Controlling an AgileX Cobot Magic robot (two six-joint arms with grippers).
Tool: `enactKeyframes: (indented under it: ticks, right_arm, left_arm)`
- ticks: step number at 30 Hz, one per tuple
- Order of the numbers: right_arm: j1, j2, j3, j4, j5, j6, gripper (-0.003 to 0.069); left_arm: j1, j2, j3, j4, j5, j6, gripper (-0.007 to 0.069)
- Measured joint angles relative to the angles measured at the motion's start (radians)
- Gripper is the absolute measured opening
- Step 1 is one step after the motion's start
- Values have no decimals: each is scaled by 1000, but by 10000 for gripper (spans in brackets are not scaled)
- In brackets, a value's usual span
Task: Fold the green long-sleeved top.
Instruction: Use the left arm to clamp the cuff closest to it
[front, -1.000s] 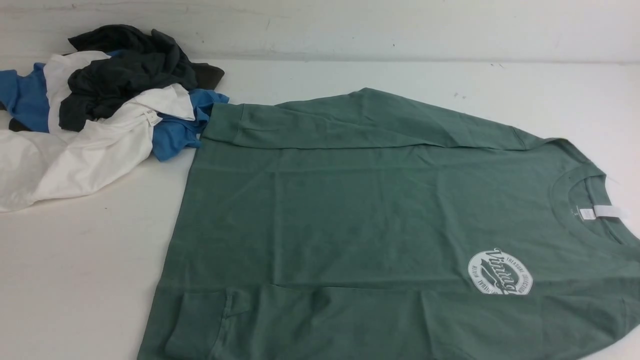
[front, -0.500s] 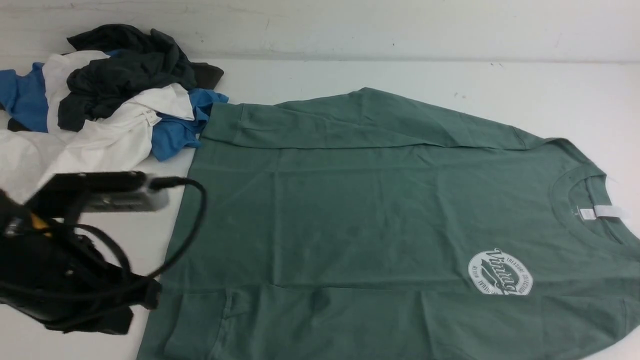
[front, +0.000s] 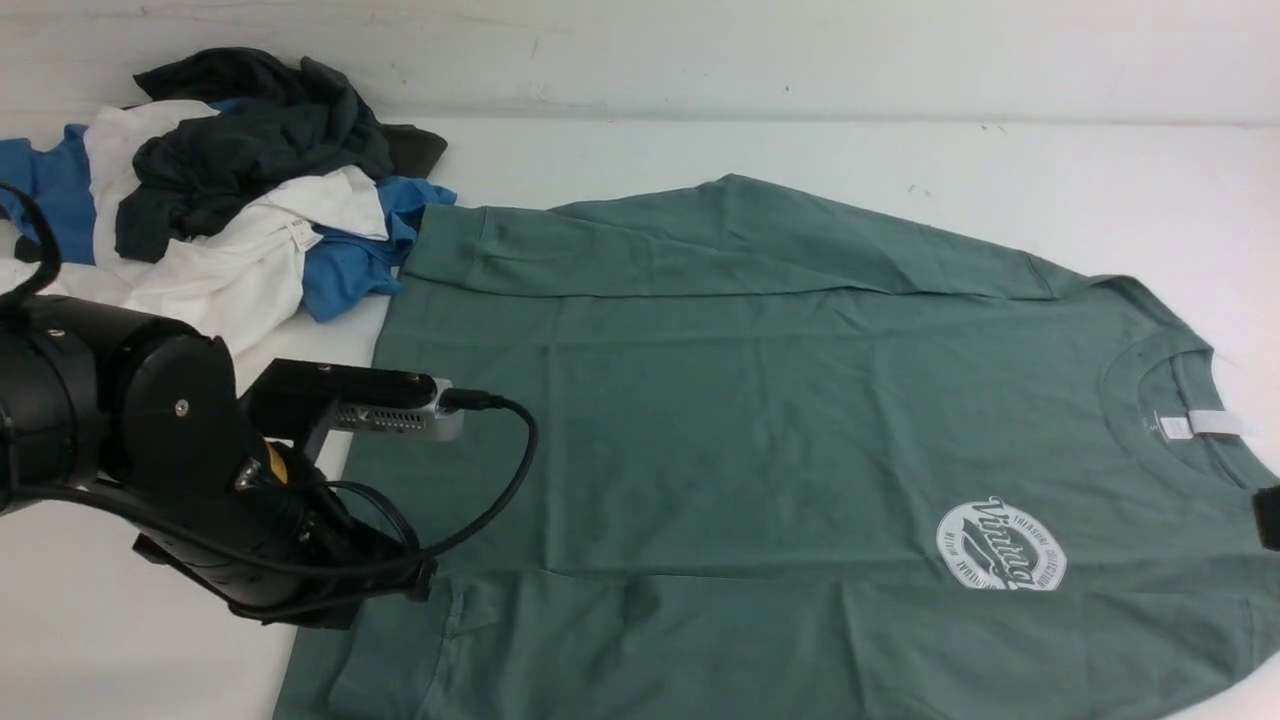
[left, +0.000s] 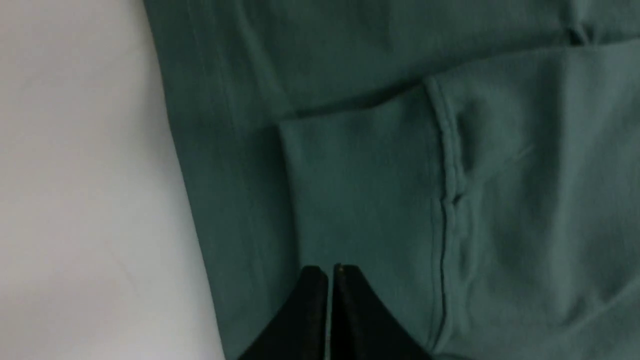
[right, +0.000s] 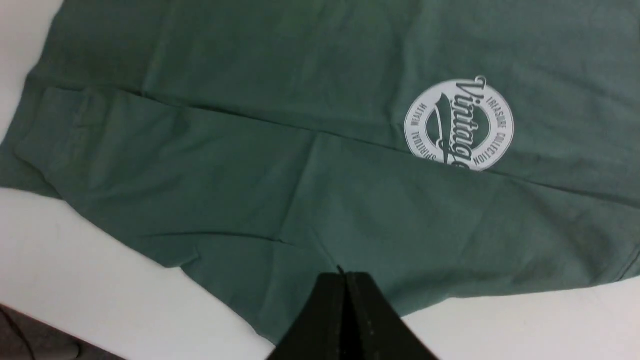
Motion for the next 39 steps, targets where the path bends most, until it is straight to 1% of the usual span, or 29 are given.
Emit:
enactKeyframes:
  ticks: [2, 4, 7, 8, 10, 11, 12, 13, 15, 19, 22, 24, 25, 27, 28, 29, 30, 33, 39]
  right_arm:
    - [0, 39, 0, -1, 0, 0, -17]
    - [8, 105, 0, -4, -5, -11, -17]
    - [58, 160, 0, -8, -13, -31, -17]
    - [63, 162, 0, -8, -14, -31, -17]
    - [134, 175, 0, -22, -15, -35, -17]
    - [140, 176, 0, -22, -15, -35, -17]
    - [163, 175, 0, -28, -15, -35, -17]
    - [211, 175, 0, -33, -15, -35, -17]
    - [256, 175, 0, -35, -15, -32, -17]
    - [314, 175, 0, -37, -15, -19, -17]
    - [334, 175, 0, -37, -16, -6, -17]
    - [335, 175, 0, -37, -21, -1, -17]
    - [335, 175, 0, -38, -23, 0, -17]
    - [335, 175, 0, -38, -27, 0, -17]
    - [335, 175, 0, -38, -26, 0, -17]
    - [335, 175, 0, -39, -28, 1, -17]
    - [335, 175, 0, -39, -30, 1, -17]
    - [335, 175, 0, -39, -38, 1, -17]
    - [335, 177, 0, -41, -56, 1, -17]
  left_arm:
    - [0, 18, 0, 0, -29, 12, 31]
    - [0, 49, -1, 1, -64, 27, 78]
    - [0, 92, -1, 0, -81, 31, 162]
    - [0, 94, -1, 0, -81, 31, 176]
    - [0, 132, -1, 0, -97, 27, 260]
    - [0, 135, -1, 0, -100, 27, 260]
    - [0, 149, -1, 0, -113, 22, 288]
    - [0, 169, -1, 0, -137, 19, 327]
    - [0, 190, -1, -1, -151, 19, 346]
    - [0, 202, -5, -3, -158, 18, 349]
    - [0, 205, -10, -4, -158, 18, 334]
    - [-2, 207, -11, -5, -156, 18, 287]
    - [-3, 207, -11, -7, -152, 18, 246]
    - [-4, 202, -11, -13, -137, 18, 139]
    - [-4, 201, -11, -13, -132, 18, 127]
    - [-4, 188, -11, -10, -111, 18, 54]
    - [-4, 177, -11, -8, -94, 18, 31]
    - [-4, 117, -11, -7, -69, 19, 16]
    - [-4, -15, -32, -7, -42, 19, 16]
